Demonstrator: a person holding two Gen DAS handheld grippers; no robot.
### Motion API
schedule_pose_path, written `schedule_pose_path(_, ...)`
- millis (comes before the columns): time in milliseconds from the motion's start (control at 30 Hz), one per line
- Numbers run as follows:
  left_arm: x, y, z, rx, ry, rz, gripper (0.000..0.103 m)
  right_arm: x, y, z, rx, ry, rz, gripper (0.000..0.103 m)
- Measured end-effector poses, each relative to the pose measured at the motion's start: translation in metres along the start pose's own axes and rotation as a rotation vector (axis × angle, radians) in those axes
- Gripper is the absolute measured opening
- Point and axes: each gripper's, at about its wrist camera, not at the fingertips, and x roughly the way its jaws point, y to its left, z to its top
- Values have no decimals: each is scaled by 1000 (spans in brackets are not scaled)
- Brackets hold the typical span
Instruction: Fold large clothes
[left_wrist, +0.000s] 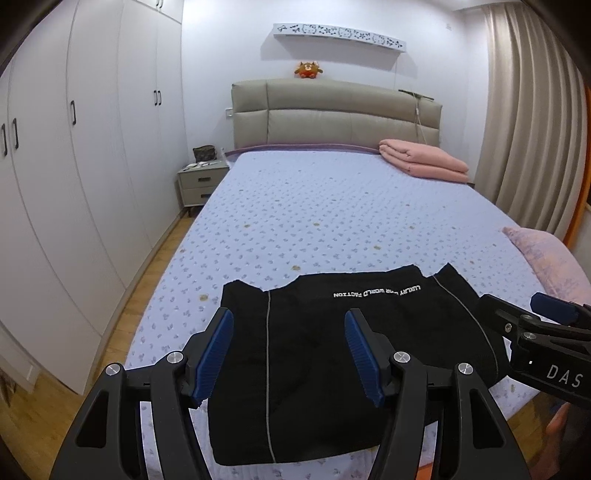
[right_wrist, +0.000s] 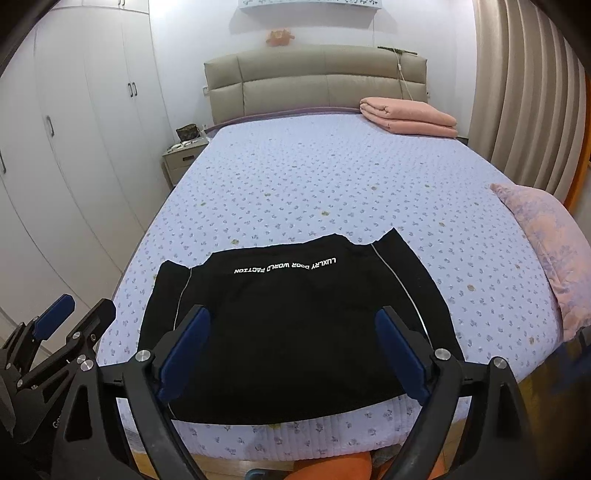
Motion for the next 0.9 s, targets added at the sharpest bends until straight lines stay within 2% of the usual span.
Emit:
schedule_pose_path(433,18,-6,2,11,30,69,65,21,0,10,-10,32,4,92)
schedule_pose_path(733,21,-9,1,20,39,91,65,26,1,8,-28,46,-1,92)
schedule_pose_path(833,20,-9,0,22,20,96,65,27,3,6,-27,51,-2,92)
schedule_pose_path(900,18,-9,-1,28,3,126,65,27,3,5,-30,56,-4,92)
